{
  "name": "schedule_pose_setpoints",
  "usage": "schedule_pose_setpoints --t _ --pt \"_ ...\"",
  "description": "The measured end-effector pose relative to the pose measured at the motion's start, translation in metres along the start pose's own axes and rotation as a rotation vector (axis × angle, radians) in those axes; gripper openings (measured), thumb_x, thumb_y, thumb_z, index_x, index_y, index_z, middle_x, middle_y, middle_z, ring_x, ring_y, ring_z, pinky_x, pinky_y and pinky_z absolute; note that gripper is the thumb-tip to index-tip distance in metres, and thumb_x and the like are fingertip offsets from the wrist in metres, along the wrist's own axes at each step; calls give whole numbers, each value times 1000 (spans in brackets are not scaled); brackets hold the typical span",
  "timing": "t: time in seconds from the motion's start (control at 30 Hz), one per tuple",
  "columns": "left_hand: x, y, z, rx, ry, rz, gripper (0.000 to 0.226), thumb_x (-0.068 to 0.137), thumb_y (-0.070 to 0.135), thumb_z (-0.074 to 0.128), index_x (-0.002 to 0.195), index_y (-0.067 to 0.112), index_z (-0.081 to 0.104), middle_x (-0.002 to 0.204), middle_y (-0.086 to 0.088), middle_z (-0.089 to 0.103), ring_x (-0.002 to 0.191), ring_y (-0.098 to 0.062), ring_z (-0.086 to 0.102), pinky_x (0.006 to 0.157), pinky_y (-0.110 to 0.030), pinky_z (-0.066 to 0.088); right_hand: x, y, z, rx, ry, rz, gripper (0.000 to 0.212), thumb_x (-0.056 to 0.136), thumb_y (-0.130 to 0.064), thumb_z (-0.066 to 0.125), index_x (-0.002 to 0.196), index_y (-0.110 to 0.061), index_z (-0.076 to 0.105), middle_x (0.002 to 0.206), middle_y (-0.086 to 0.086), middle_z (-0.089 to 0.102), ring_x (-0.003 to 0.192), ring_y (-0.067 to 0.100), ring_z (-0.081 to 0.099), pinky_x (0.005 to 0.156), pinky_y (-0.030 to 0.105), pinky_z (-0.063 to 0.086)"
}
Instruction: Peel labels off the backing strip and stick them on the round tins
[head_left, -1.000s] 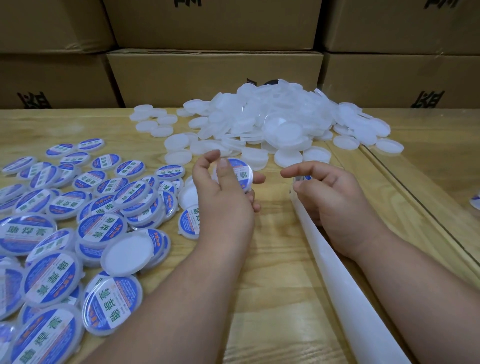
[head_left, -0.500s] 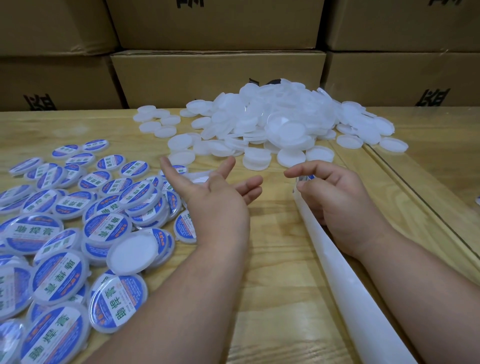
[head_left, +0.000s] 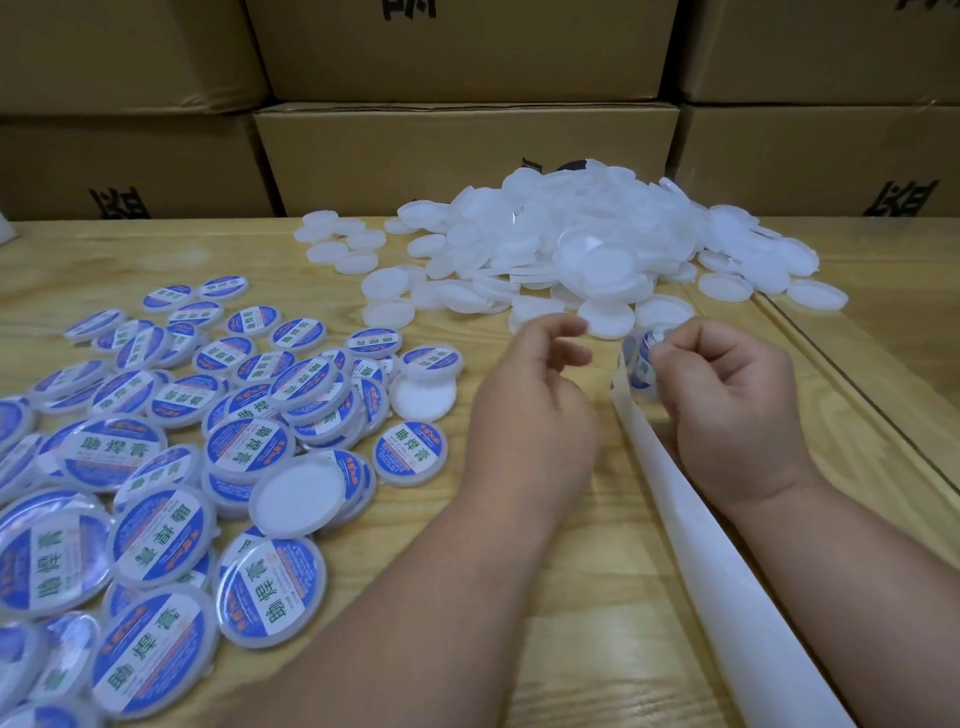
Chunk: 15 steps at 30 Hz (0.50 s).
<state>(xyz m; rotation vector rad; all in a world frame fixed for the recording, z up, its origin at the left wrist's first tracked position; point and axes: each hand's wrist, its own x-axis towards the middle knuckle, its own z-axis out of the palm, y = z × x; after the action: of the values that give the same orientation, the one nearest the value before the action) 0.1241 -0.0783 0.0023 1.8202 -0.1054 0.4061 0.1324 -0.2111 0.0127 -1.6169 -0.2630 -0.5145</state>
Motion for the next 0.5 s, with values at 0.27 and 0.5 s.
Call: schedule_pose_setpoints --t 0.27,0.5 --pt "41 -14 18 447 -44 26 56 85 11 54 138 29 48 136 -1 51 128 -25 45 107 -34 37 3 8 0 -144 133 -137 25 80 -7 55 57 -8 46 49 -11 42 47 4 36 47 13 30" --pt "87 -27 35 685 1 -87 80 83 50 66 149 40 23 147 -3 32 130 -28 35 109 -41 32 6 11 -1 -189 158 -126 28 79 -13 56 62 4 43 51 -8 34 48 5 32 47 13 28"
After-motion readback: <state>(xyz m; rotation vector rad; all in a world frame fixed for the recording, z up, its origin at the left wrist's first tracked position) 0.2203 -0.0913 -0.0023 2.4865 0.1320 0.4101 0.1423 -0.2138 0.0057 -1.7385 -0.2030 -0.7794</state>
